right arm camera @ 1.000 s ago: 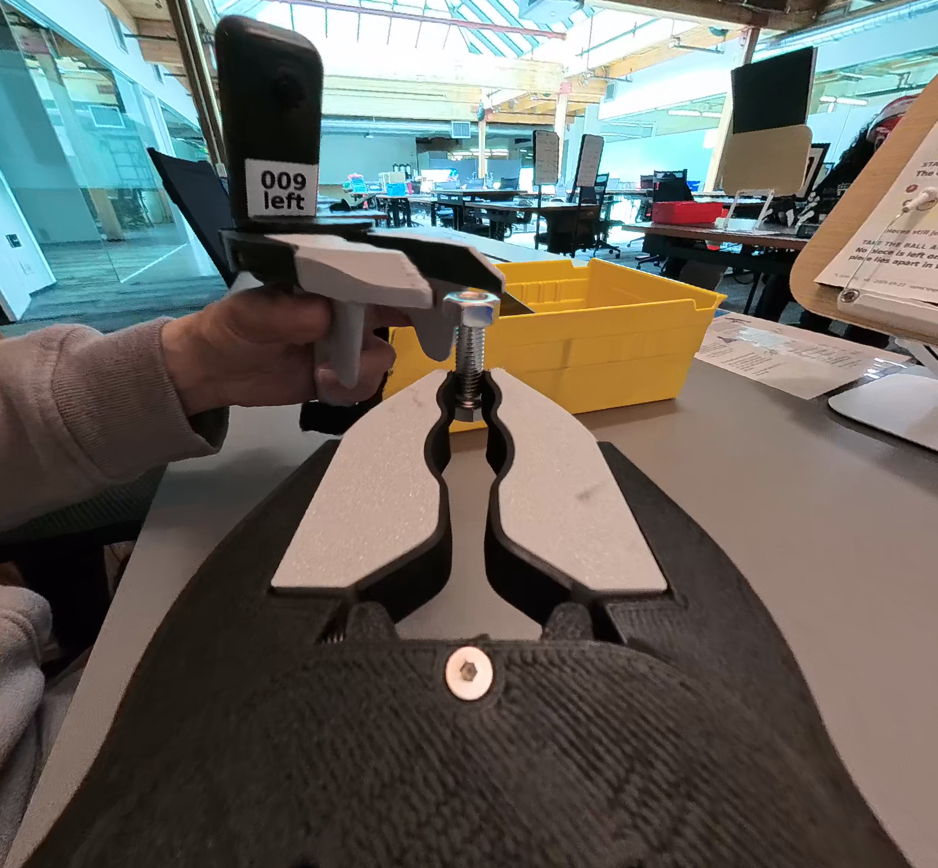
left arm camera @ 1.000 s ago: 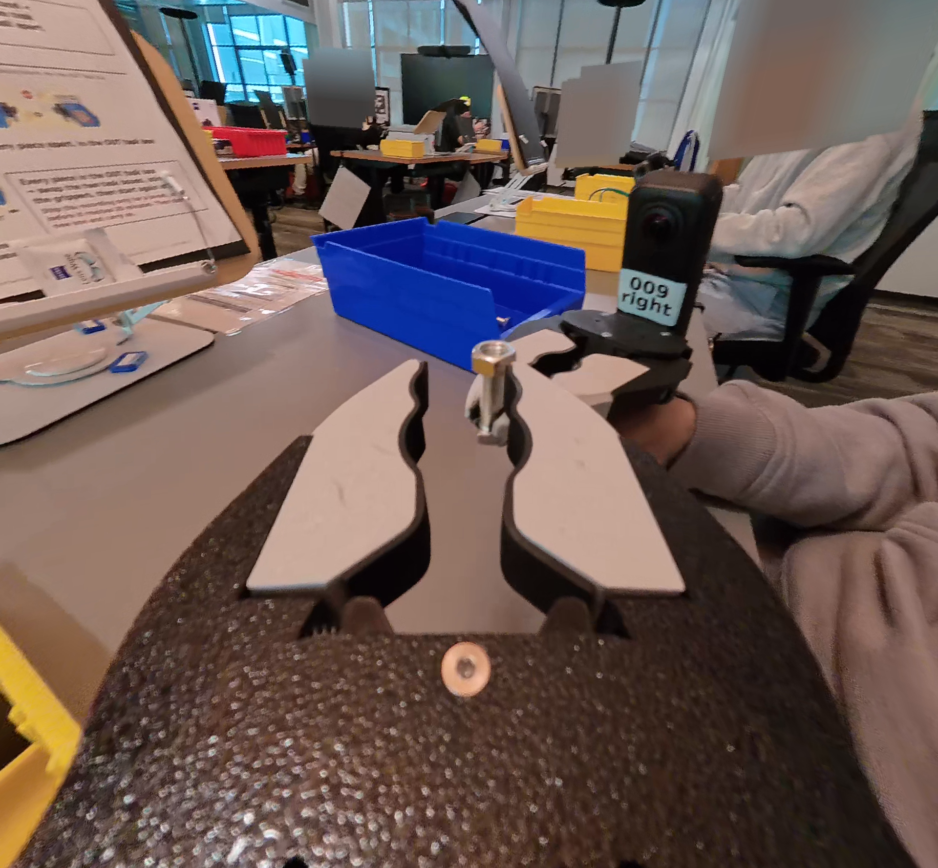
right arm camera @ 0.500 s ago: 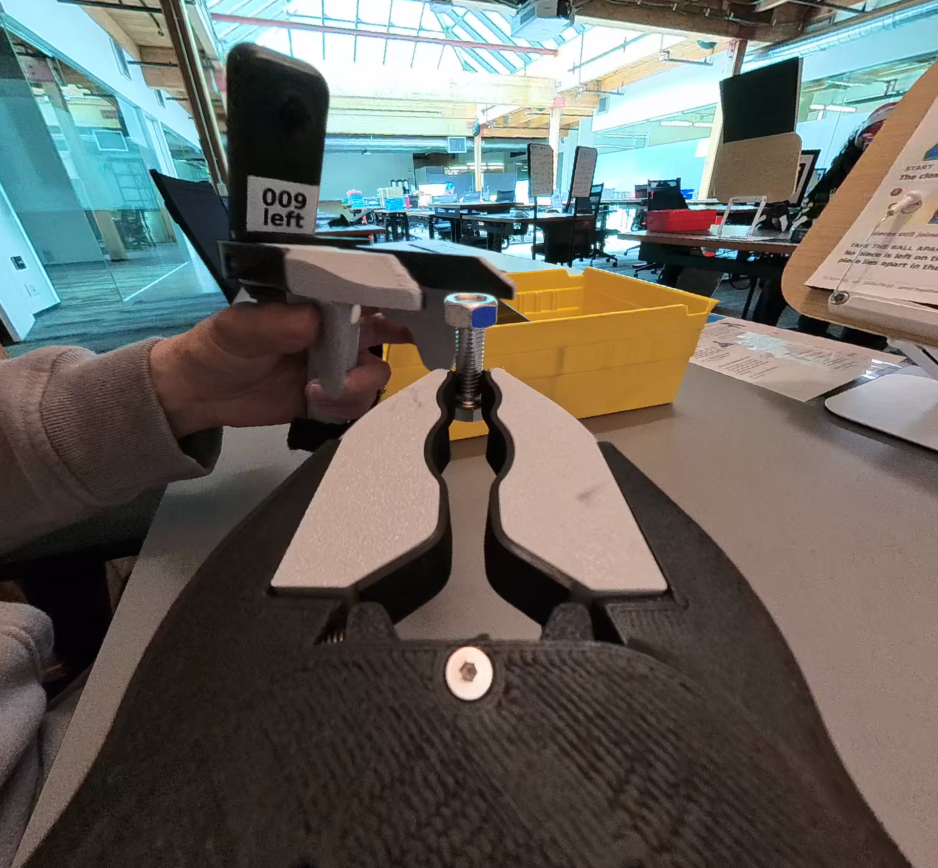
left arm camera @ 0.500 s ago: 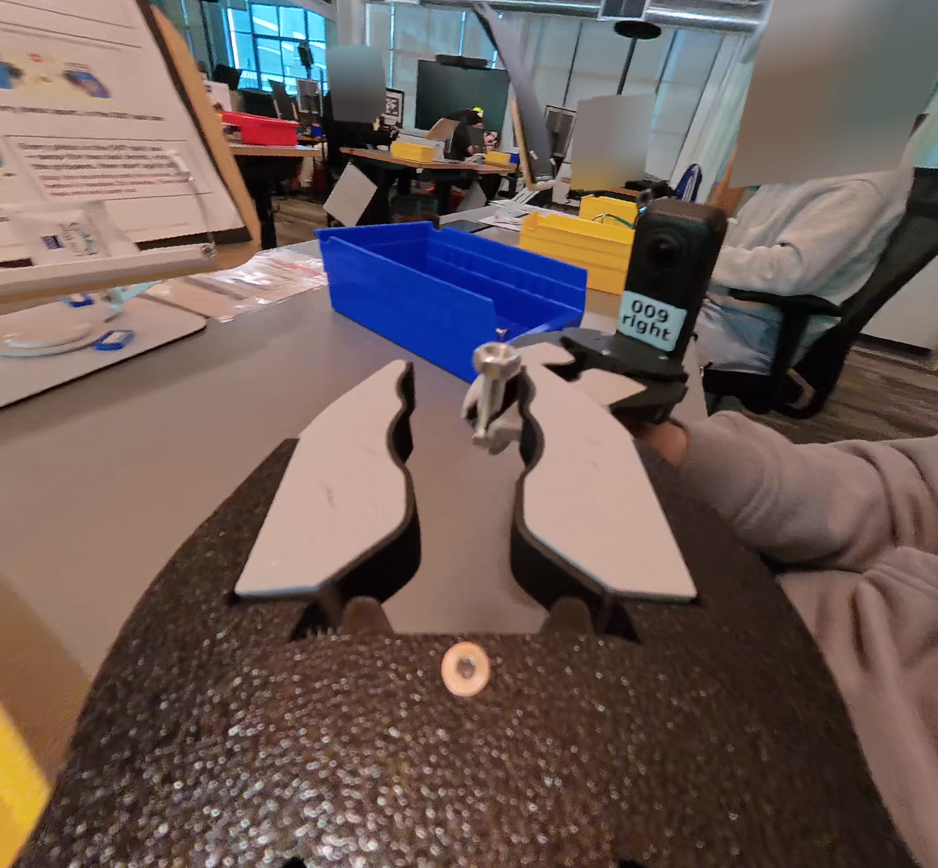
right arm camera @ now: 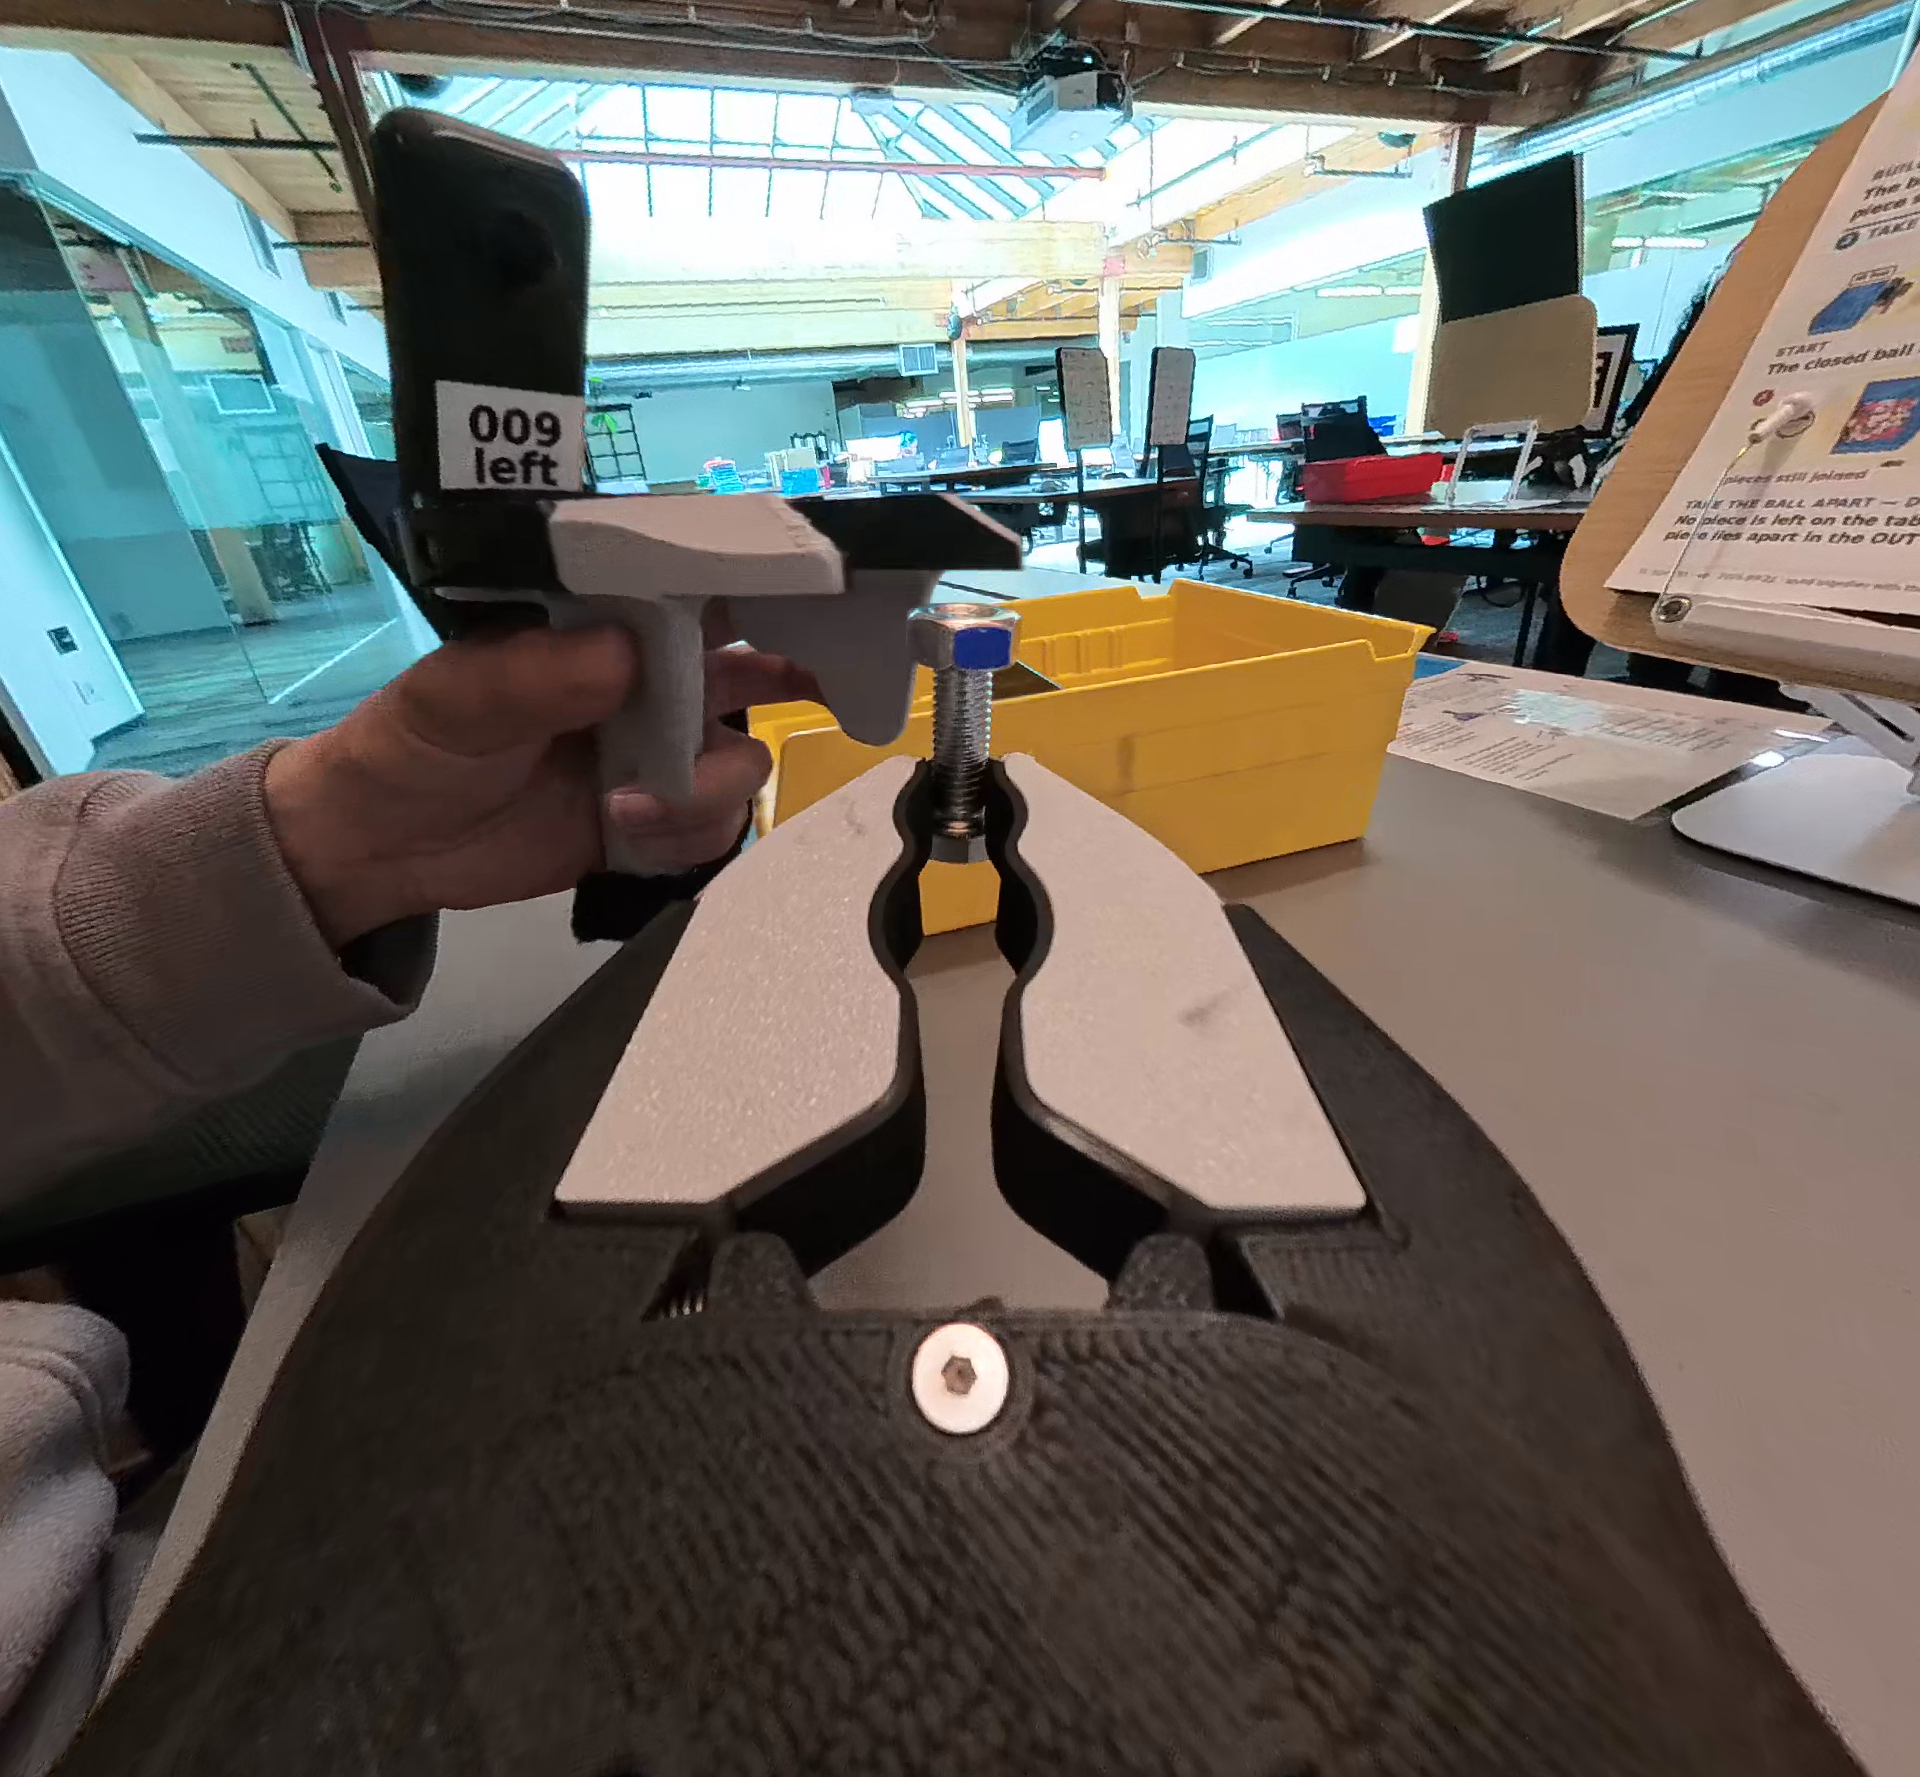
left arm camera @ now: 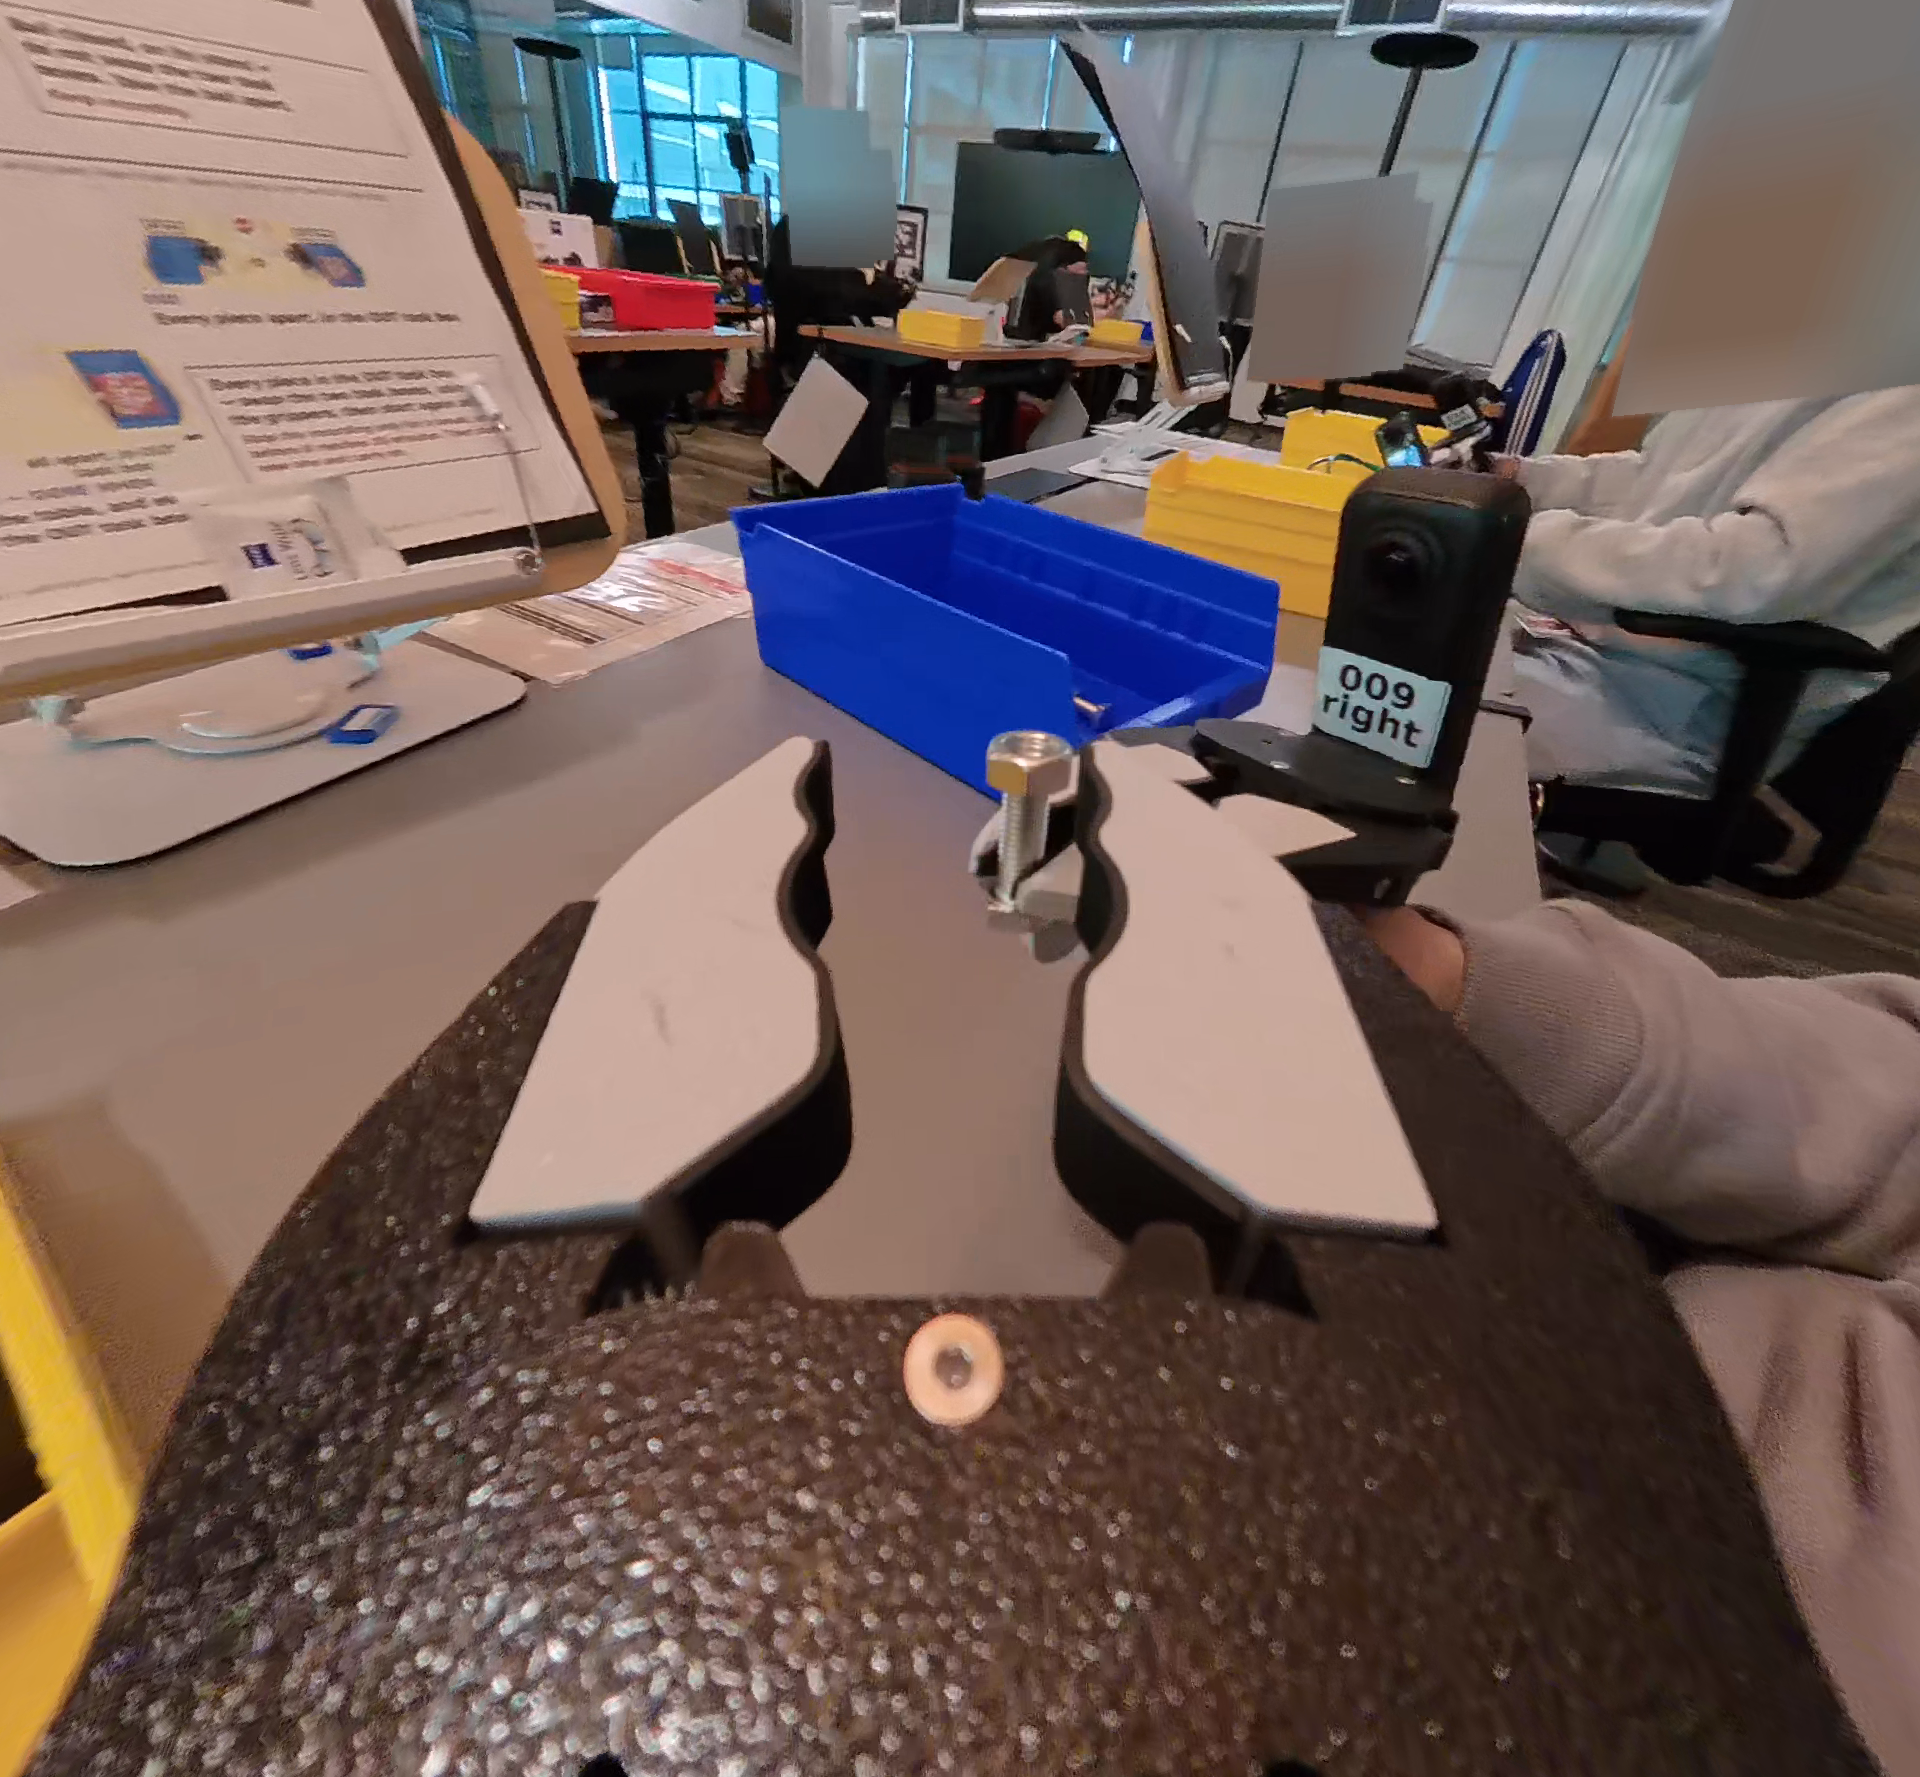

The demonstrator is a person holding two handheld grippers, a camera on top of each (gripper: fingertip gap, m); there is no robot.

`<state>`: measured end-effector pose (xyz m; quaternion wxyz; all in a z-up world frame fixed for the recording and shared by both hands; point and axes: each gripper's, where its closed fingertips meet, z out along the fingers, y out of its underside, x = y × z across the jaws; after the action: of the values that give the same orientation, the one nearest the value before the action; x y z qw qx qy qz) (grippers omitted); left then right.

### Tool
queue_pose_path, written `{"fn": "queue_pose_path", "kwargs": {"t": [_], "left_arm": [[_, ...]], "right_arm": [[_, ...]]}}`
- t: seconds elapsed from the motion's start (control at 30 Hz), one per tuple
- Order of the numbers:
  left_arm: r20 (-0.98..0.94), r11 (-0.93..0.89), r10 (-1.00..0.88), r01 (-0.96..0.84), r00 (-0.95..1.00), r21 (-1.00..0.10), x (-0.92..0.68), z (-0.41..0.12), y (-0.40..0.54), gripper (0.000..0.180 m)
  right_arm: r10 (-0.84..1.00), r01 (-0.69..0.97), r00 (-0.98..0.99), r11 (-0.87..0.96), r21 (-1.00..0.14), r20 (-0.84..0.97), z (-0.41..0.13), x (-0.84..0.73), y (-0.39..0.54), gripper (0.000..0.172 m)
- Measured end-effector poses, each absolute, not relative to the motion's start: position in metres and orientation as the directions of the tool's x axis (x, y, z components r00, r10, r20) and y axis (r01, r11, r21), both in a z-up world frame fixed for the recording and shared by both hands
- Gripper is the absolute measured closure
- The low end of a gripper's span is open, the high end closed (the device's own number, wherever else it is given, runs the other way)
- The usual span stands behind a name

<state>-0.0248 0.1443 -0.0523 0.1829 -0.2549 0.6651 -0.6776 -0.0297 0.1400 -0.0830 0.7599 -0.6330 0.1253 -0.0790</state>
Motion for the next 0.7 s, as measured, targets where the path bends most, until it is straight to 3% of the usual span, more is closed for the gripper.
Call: {"fn": "queue_pose_path", "kwargs": {"t": [0.2,0.27,0.5,0.7], "left_arm": [[0.131,-0.063,-0.604,-0.117,-0.786,-0.991,-0.017,-0.056,0.138,0.131],[0.101,-0.03,-0.681,-0.11,-0.725,-0.993,-0.01,-0.06,0.152,0.146],[0.109,-0.036,-0.613,-0.11,-0.782,-0.993,-0.021,-0.048,0.131,0.126],[0.135,-0.041,-0.643,-0.143,-0.753,-0.989,-0.011,-0.058,0.129,0.123]], "right_arm": [[-0.269,-0.031,0.959,0.225,-0.974,-0.093,-0.077,-0.031,0.136,0.163],[-0.271,-0.039,0.956,0.253,-0.967,-0.109,-0.074,-0.029,0.132,0.163],[-0.287,-0.027,0.953,0.237,-0.971,-0.097,-0.075,-0.028,0.134,0.163],[-0.294,-0.021,0.951,0.258,-0.966,-0.099,-0.072,-0.028,0.13,0.163]]}}
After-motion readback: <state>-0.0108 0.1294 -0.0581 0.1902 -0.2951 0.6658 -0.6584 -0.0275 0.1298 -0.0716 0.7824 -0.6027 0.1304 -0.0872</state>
